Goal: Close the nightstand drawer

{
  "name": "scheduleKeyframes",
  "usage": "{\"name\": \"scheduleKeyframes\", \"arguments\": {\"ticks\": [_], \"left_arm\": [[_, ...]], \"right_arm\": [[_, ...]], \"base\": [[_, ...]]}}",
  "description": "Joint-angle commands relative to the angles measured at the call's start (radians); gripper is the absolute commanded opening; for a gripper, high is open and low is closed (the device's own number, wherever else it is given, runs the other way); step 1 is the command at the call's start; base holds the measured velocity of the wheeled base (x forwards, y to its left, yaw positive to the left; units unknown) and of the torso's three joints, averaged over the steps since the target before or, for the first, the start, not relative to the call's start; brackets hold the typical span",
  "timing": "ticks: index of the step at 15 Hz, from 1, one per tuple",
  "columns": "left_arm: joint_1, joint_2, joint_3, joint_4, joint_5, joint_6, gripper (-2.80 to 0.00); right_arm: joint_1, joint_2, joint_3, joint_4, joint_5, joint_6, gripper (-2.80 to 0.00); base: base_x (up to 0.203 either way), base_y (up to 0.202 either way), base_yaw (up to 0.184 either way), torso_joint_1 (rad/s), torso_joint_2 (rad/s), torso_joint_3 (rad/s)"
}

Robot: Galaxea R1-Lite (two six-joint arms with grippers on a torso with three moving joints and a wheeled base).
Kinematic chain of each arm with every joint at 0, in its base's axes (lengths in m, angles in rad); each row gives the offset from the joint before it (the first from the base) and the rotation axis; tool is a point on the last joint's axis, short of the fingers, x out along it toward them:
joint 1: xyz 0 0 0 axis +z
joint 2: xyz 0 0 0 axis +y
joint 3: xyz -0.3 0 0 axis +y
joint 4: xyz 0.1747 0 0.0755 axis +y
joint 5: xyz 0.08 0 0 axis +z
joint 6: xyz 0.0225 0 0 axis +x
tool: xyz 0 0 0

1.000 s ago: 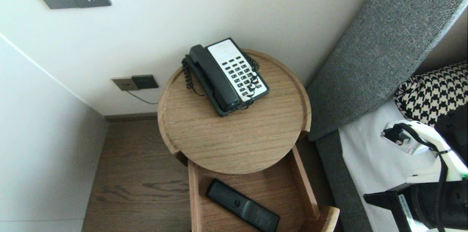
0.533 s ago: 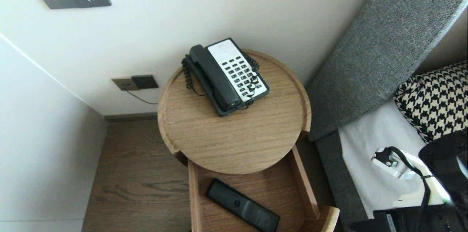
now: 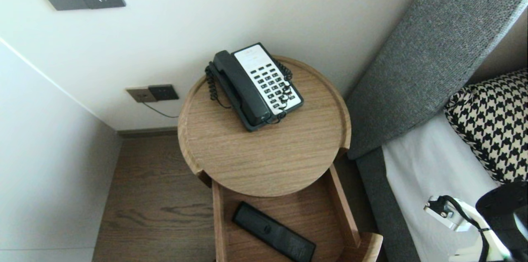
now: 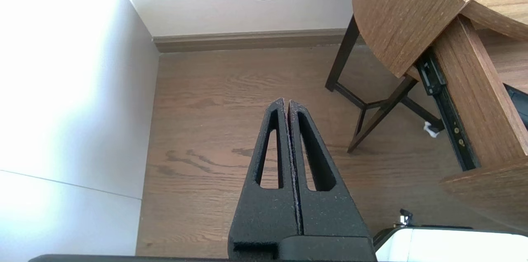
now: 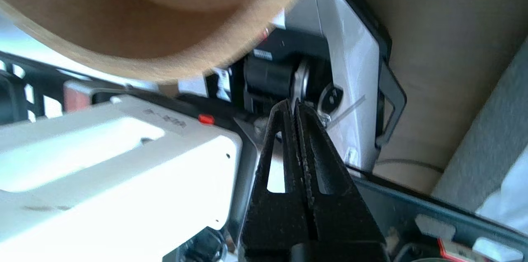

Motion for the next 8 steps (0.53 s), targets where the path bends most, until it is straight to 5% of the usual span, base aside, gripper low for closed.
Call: {"name": "scheduleKeyframes", "arguments": {"ticks": [1, 8], "left_arm": [[0.0, 0.0, 0.0, 0.0, 0.001, 0.0, -2.8], [0.0, 0.0, 0.0, 0.0, 0.001, 0.0, -2.8]], "right_arm": [[0.005, 0.004, 0.03, -0.002, 0.004, 0.002, -2.8], [0.01, 0.116, 0.09, -0.174, 0.026, -0.007, -2.8]], "base": [[0.0, 0.0, 0.0, 0.0, 0.0, 0.0], [0.0, 0.0, 0.0, 0.0, 0.0, 0.0]]}}
